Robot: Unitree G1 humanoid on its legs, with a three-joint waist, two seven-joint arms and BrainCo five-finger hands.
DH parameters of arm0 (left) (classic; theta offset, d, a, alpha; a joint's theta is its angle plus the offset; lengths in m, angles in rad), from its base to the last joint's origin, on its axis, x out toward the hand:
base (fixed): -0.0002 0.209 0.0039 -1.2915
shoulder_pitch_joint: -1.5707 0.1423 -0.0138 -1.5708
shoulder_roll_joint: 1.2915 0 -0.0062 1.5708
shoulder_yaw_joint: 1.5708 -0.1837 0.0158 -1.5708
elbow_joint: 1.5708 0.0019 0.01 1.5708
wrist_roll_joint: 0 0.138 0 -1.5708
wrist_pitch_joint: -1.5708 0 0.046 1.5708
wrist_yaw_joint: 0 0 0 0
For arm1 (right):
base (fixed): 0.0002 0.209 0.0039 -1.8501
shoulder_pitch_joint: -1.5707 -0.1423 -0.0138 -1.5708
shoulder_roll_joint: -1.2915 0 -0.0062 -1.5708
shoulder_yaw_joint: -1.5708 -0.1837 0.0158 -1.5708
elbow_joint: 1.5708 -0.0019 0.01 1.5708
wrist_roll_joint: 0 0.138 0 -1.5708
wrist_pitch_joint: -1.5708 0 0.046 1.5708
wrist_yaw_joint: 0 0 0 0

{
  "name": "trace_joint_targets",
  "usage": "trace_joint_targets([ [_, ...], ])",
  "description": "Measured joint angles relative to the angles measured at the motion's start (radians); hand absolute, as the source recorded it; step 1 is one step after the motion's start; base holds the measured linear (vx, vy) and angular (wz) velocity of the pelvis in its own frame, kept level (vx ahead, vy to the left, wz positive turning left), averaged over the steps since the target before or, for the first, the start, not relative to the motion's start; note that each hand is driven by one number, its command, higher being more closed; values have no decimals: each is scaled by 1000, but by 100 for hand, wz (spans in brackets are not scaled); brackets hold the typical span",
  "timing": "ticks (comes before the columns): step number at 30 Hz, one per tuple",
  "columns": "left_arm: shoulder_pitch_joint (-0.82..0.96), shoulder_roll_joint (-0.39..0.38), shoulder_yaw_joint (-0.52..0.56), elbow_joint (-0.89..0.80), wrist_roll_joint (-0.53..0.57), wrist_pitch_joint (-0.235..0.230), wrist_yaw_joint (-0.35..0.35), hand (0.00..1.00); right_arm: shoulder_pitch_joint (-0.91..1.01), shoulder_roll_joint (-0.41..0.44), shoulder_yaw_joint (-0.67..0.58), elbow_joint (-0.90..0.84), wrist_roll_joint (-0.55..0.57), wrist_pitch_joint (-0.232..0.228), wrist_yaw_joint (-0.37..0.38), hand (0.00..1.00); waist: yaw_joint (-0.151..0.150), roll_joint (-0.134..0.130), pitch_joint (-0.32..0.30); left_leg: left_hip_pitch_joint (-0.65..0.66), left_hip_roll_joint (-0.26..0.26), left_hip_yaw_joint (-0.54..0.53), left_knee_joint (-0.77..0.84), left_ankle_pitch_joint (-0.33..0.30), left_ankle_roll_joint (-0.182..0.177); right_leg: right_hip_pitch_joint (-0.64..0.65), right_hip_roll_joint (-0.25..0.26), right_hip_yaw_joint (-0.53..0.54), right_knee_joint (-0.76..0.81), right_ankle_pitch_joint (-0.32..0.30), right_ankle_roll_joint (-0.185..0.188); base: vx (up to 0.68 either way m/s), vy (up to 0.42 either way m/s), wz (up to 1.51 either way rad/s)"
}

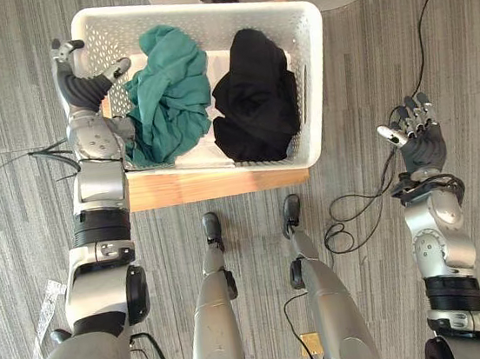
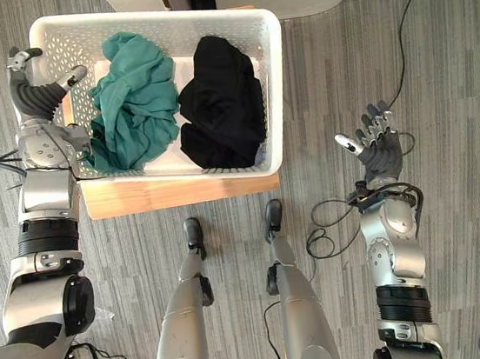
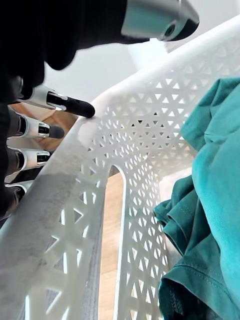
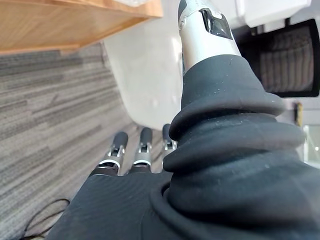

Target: Pick up the laundry basket with both hands and put the clothes into the washing machine.

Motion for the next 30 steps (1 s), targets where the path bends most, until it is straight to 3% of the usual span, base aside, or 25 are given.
trace_joint_targets([
  [11,57,-12,47,-2,-76,1,23,0,36,10,27,2,-41,4,25,0,12,0,0,4,0,-9,3,0,0,12,-1,-5,-2,0,0,0,0,2],
  [20,79,-7,-17,1,-34,6,-100,0,35,8,27,4,-43,42,41,0,17,-1,-1,14,-1,-14,4,0,0,29,-1,-8,-8,0,0,-1,0,1],
  [30,115,78,-146,-5,97,0,-196,0,20,-23,25,8,-41,43,48,0,30,-1,-1,-4,-4,-13,2,0,0,10,-3,-7,-11,0,0,0,0,0],
])
